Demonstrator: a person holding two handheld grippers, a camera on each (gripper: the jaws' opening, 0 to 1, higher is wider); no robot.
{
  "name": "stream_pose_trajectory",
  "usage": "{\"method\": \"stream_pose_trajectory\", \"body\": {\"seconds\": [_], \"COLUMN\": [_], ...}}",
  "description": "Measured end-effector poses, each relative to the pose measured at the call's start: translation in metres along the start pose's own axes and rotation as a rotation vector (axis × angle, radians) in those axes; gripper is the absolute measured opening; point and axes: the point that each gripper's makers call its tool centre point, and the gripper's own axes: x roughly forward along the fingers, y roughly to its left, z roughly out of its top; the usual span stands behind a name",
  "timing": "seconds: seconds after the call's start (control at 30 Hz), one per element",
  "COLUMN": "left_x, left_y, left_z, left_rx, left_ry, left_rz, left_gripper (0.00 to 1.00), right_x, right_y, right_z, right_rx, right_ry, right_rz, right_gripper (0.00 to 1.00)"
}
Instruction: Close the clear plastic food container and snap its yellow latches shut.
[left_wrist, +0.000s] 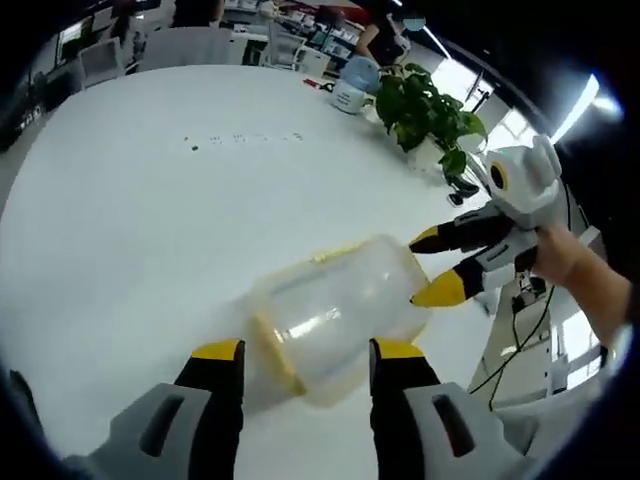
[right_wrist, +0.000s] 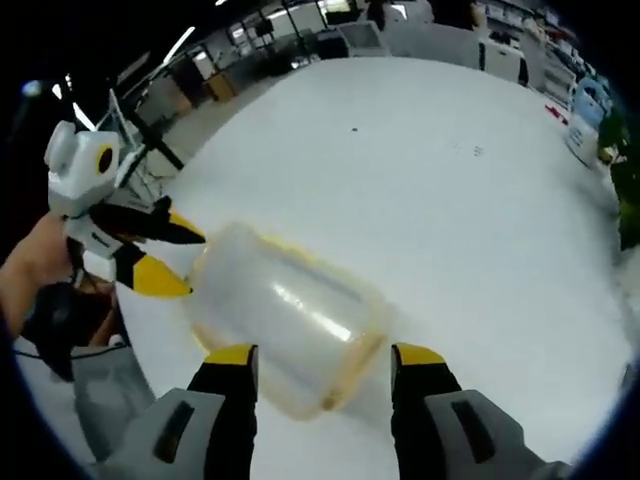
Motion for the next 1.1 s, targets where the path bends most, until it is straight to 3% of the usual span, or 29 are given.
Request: {"method": "stream_pose_trajectory", "body": {"seconds": [0.1,0.3,0.9,0.93,0.97,1.0,1.1], "left_x": [0.003,0.009,0.011,0.011,0.012,0.009,0.011], "left_y": [-0.001,-0.002,0.0,0.0,0.001,0.002,-0.001], "left_z": [-0.004,-0.012,-0.014,-0.014,-0.013,-0.019,-0.016], "left_rx": [-0.077,-0.136,-0.074,-0.091,-0.139,-0.121,-0.099], "left_ry": [0.001,0.011,0.025,0.02,-0.017,0.018,0.03], "left_rz": [-0.015,-0.031,-0.027,-0.032,-0.036,-0.053,-0.034], "left_gripper": [0.48,0.43,0.31,0.29,0.28,0.28,0.28], "right_x": [0.002,0.007,0.009,0.009,0.014,0.02,0.016], "right_y": [0.0,0.003,0.006,0.006,0.008,0.014,0.012], "right_z": [-0.002,-0.005,-0.006,-0.006,-0.008,-0.008,-0.006], "right_rx": [0.041,0.078,0.102,0.107,0.06,0.086,0.11], "right_ry": [-0.001,0.009,0.034,0.036,0.056,0.06,0.071], "right_rz": [0.004,0.015,0.025,0.032,0.04,0.031,0.021], "right_gripper": [0.52,0.5,0.46,0.44,0.43,0.43,0.43]}}
